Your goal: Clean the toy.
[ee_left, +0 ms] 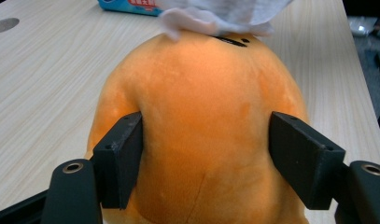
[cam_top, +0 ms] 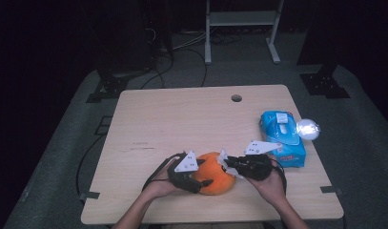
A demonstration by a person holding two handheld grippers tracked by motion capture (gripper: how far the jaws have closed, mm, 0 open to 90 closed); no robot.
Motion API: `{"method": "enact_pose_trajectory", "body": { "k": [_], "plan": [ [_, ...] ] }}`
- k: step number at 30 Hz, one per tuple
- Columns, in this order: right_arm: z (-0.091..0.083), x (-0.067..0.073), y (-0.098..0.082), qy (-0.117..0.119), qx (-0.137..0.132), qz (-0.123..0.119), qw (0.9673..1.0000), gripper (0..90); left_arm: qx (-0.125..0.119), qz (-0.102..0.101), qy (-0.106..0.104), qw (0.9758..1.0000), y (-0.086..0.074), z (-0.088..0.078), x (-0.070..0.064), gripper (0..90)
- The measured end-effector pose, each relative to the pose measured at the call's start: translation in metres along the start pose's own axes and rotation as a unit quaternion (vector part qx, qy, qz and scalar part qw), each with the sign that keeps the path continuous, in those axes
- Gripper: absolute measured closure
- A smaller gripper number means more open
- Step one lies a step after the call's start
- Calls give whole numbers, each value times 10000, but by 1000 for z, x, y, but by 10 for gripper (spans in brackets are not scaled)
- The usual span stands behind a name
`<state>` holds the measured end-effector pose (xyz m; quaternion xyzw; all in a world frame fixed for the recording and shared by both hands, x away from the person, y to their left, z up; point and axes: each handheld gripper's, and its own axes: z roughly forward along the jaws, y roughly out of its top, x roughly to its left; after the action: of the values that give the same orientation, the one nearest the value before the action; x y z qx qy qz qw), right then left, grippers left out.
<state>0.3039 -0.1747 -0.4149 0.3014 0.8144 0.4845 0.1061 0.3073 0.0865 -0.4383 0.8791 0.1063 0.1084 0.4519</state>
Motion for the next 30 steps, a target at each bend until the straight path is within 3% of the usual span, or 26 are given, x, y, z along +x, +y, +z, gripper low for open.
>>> {"method": "enact_pose_trajectory", "body": {
  "k": [2, 4, 5, 6, 7, 8, 9, 11, 12, 15, 20, 24, 26, 28, 29, 30],
  "plan": [
    [4, 3, 2, 4, 22, -87, 10000, 819, -3, -116, -63, 9999, 1, -2, 4, 265],
    [4, 3, 0, 53, 59, -208, 9998, 822, -155, -238, -194, 9994, 3, -8, 10, 211],
    [3, 4, -1, 32, 81, -253, 9996, 822, -391, -466, -284, 9977, 4, -13, 14, 193],
    [2, 5, -2, 25, 102, -322, 9994, 821, -662, -743, -337, 9945, 5, -17, 19, 191],
    [-1, 6, -3, 82, 113, -376, 9992, 820, -810, -1003, -237, 9914, 6, -20, 24, 173],
    [-3, 8, -5, 177, 102, -424, 9989, 819, -803, -1104, -106, 9906, 5, -20, 26, 171],
    [-5, 10, -6, 199, 118, -447, 9987, 819, -699, -1102, -25, 9914, 4, -19, 27, 172],
    [-8, 12, -8, 197, 155, -495, 9985, 818, -515, -1150, -196, 9918, -1, -13, 26, 189],
    [-9, 12, -8, 221, 157, -491, 9984, 818, -490, -1134, -282, 9919, -4, -10, 24, 216],
    [-10, 10, -5, 212, 101, -339, 9991, 819, -418, -922, -193, 9947, -4, -7, 19, 261],
    [-2, 21, 8, 251, -115, -405, 9988, 815, -333, -365, -169, 9986, 2, -8, 10, 296],
    [-1, 15, 5, 216, -62, -354, 9991, 820, -371, -304, -156, 9987, 3, -8, 8, 318],
    [-4, 7, 0, 29, -3, -281, 9996, 820, -365, -255, -163, 9989, 4, -7, 7, 318],
    [-9, -2, -5, -74, 4, -68, 9999, 819, -336, -217, -172, 9991, 6, -7, 5, 318],
    [-10, -6, -6, -11, -72, 140, 9999, 819, -320, -205, -176, 9991, 7, -7, 5, 315],
    [-11, -6, -6, 27, -102, 191, 9998, 819, -268, -177, -174, 9993, 8, -7, 5, 311]
  ]
}}
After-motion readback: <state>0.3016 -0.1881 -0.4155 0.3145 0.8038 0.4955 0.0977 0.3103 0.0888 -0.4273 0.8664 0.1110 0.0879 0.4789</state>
